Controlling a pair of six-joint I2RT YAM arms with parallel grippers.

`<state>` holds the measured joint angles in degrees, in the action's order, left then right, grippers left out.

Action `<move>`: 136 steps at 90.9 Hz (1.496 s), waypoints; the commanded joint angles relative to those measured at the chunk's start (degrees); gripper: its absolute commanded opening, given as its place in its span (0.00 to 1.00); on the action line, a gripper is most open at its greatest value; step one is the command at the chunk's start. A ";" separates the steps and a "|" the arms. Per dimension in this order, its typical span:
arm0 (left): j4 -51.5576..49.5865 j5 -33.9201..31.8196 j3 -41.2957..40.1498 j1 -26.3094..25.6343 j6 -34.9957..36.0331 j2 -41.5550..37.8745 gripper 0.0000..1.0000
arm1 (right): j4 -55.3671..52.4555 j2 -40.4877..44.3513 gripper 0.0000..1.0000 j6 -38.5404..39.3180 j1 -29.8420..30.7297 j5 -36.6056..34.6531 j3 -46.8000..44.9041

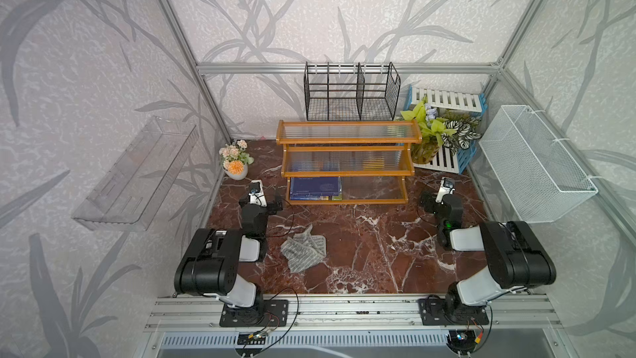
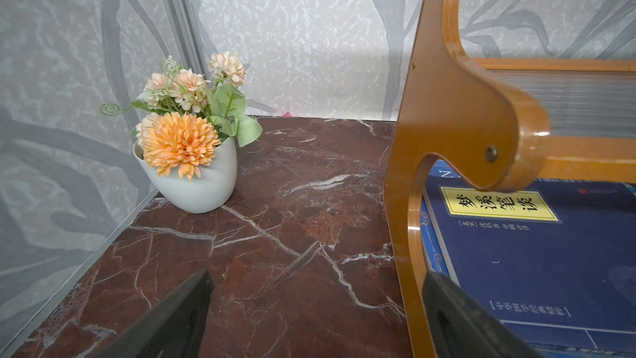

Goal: Wipe the bookshelf clean with a cloth
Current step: Pick up the cleaning item at the center of the board.

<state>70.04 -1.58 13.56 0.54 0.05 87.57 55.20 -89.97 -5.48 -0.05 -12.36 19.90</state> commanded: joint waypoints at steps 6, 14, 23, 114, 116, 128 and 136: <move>0.10 0.26 0.47 -0.18 0.34 -0.38 1.00 | 1.82 -0.42 0.99 0.47 0.23 0.32 0.41; 0.10 0.32 0.50 -0.11 0.36 -0.38 1.00 | 1.77 -0.44 0.99 0.47 0.23 0.32 0.47; 0.10 0.26 0.50 -0.13 0.32 -0.38 1.00 | 1.75 -0.39 0.99 0.51 0.23 0.32 0.43; -39.01 -10.55 9.49 -1.33 -8.98 -19.55 0.97 | -50.26 24.31 0.99 -1.77 11.25 5.65 17.62; -40.68 -10.68 9.80 -1.33 -9.89 -20.49 0.97 | -52.41 25.02 0.99 -2.51 12.67 6.73 18.55; -48.81 -6.10 10.11 -1.33 -17.59 -24.39 0.96 | -59.13 27.11 0.99 -2.97 25.16 9.12 21.67; -51.66 -3.71 9.32 -1.33 -21.62 -26.44 0.95 | -60.77 26.54 0.99 -4.09 34.22 10.73 23.38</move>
<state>28.25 -8.49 22.76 -0.64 -13.74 63.24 4.67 -63.22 -7.68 26.44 -5.15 41.19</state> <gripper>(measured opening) 0.954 0.990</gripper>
